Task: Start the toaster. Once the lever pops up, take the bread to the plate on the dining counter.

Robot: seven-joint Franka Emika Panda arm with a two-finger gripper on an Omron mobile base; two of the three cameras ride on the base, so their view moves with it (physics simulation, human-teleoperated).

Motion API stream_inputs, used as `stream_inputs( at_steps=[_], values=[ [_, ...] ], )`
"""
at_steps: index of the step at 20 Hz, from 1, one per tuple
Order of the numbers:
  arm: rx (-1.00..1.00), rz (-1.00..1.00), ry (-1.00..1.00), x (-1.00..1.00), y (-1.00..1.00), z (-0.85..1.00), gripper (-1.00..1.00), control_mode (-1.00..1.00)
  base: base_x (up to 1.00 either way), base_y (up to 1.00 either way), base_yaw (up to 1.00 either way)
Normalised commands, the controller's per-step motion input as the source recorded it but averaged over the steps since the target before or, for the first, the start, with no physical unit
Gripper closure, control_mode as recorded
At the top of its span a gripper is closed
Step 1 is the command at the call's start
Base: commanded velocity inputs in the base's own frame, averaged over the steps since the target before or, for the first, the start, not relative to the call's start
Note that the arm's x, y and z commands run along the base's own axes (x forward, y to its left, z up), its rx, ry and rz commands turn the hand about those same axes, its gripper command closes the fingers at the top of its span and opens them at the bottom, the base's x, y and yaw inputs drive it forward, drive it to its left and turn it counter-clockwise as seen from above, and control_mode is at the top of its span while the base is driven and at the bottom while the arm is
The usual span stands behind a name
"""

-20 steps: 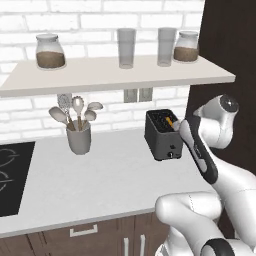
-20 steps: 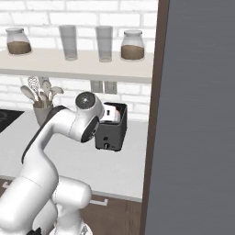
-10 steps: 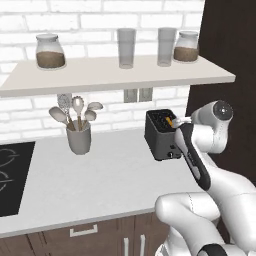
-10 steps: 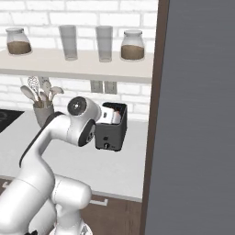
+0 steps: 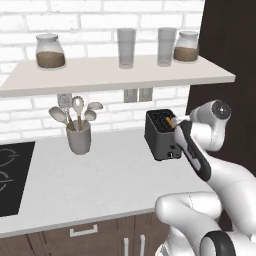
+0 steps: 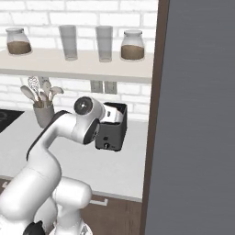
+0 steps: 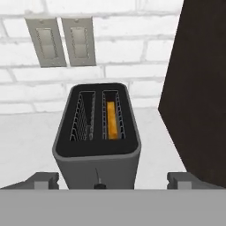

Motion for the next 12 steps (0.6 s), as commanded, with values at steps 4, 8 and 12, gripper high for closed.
stream_inputs(
  at_steps=[4, 8, 12],
  values=[
    [0.0, 0.17, 0.08, 0.36, 0.0, 0.0, -1.0, -1.0, 0.0, 0.0, 0.0],
    [0.0, 0.12, 0.11, 0.59, 0.0, 0.0, -1.0, -1.0, 0.0, 0.0, 0.0],
    [0.0, 0.02, 0.09, 0.33, 0.08, -0.08, -1.0, -1.0, 0.0, 0.0, 0.0]
  ],
)
